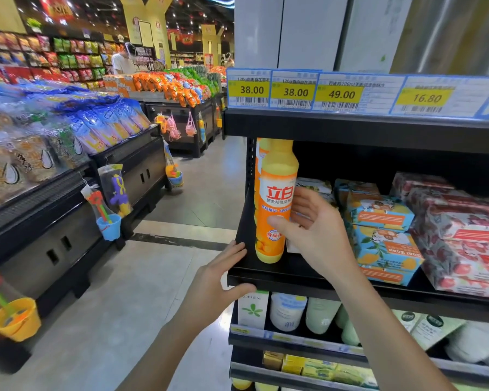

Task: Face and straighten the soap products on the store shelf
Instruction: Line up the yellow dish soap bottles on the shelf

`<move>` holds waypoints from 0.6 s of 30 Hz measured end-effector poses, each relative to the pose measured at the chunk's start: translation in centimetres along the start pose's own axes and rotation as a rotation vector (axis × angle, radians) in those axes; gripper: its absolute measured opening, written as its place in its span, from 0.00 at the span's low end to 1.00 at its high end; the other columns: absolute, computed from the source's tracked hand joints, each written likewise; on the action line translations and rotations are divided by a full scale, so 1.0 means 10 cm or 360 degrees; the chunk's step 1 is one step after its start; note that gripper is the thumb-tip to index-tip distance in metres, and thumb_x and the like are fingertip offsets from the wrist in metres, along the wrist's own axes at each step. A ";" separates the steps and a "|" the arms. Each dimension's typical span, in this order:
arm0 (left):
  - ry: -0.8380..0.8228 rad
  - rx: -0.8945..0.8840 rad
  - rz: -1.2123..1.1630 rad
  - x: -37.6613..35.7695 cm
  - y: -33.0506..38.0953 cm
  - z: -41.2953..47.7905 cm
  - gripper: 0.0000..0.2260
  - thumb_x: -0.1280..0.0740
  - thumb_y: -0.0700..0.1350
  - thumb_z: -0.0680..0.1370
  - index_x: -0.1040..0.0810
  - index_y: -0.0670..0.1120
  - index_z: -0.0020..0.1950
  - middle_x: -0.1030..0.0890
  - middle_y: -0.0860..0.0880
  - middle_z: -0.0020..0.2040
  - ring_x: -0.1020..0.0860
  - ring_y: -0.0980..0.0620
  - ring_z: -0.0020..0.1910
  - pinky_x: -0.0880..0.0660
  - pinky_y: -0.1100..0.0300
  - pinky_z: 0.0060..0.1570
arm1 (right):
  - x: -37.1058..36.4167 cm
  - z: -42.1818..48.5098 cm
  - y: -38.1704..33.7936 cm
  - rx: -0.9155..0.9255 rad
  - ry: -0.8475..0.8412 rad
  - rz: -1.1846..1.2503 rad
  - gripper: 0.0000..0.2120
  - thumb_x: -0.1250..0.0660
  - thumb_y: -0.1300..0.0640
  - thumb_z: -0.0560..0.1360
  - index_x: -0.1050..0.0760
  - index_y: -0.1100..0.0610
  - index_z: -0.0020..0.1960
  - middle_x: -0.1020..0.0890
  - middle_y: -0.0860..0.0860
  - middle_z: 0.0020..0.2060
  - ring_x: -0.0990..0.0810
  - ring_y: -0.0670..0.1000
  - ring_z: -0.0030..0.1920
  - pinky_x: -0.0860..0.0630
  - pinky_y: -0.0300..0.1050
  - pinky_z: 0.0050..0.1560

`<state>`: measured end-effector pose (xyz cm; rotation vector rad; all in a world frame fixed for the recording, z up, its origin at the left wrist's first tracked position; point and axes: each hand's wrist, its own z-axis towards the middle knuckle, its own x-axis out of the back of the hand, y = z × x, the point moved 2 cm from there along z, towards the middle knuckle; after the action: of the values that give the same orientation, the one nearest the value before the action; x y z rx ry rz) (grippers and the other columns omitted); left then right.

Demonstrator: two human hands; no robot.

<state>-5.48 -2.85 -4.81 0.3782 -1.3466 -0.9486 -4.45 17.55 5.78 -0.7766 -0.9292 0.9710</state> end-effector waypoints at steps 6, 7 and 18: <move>0.0029 0.0047 -0.0125 0.01 0.00 0.00 0.33 0.22 0.51 0.73 0.33 0.64 0.74 0.36 0.62 0.79 0.38 0.63 0.77 0.36 0.58 0.74 | -0.02 0.02 -0.04 0.0050 0.0042 -0.0080 0.30 0.20 0.56 0.71 0.26 0.48 0.70 0.20 0.36 0.56 0.21 0.34 0.57 0.24 0.29 0.51; 0.0029 0.0049 -0.0136 0.00 0.00 0.00 0.33 0.22 0.51 0.73 0.33 0.63 0.74 0.36 0.62 0.79 0.38 0.62 0.77 0.36 0.58 0.74 | -0.04 0.03 -0.04 0.0042 0.0046 -0.0076 0.29 0.21 0.56 0.71 0.26 0.48 0.70 0.20 0.36 0.55 0.21 0.34 0.56 0.24 0.28 0.50; 0.0040 0.0072 -0.0200 0.00 0.00 -0.02 0.34 0.22 0.51 0.72 0.30 0.59 0.76 0.35 0.61 0.79 0.38 0.61 0.78 0.35 0.51 0.77 | -0.22 0.17 -0.06 0.0014 0.0182 -0.0188 0.29 0.21 0.54 0.71 0.26 0.51 0.70 0.18 0.44 0.60 0.20 0.42 0.56 0.21 0.43 0.57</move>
<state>-5.31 -2.85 -4.87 0.5127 -1.3349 -1.0153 -6.35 15.52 6.33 -0.7535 -0.8614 0.8187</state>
